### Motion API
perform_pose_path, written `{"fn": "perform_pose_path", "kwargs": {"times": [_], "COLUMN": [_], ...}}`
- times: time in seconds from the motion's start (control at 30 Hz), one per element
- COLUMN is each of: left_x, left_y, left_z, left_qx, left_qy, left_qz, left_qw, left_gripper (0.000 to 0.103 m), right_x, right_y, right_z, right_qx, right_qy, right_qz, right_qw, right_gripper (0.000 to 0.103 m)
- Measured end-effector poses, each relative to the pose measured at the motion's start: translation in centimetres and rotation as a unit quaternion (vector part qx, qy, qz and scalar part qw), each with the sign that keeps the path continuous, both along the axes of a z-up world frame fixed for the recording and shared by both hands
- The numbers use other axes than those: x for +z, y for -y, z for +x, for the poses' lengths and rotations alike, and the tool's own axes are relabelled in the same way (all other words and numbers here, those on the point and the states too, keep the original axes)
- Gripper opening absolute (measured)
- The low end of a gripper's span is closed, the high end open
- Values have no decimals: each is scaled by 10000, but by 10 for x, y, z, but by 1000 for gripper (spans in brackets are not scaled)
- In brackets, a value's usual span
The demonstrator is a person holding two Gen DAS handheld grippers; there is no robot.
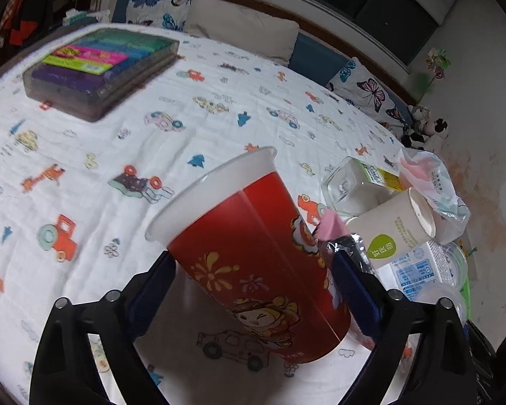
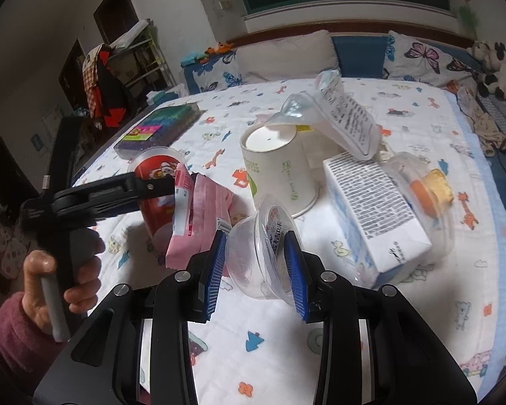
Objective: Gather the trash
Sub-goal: 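Close the right tool on the clear plastic cup while the left tool grasps the red paper cup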
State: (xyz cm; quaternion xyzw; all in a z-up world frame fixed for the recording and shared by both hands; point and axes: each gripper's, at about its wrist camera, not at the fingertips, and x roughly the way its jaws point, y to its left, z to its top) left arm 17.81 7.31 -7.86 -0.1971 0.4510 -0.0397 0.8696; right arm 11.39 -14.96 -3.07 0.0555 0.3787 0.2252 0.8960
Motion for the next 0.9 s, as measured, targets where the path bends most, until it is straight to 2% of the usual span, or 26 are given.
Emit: {"fn": "perform_pose_path", "kwargs": {"times": [0.07, 0.17, 0.37, 0.6, 0.9], "left_x": [-1, 2, 10, 17, 11], "left_y": [0, 3, 6, 2, 3], "left_z": [2, 0, -9, -16, -7], "left_qx": [-34, -129, -285, -340, -421], "left_qy": [4, 48, 186, 245, 35], "left_qz": [-59, -8, 171, 272, 363], "left_qw": [10000, 9999, 9993, 9988, 9984], "left_gripper": [85, 76, 67, 66, 70], "right_x": [2, 6, 13, 17, 13], "right_y": [3, 10, 20, 27, 38], "right_z": [-2, -7, -16, -23, -22], "right_qx": [-48, -149, -336, -465, -612], "right_qy": [24, 61, 134, 178, 138], "right_qz": [-17, -6, 0, 9, 62], "right_qw": [10000, 9999, 9993, 9988, 9980], "right_gripper": [36, 36, 36, 36, 36]}}
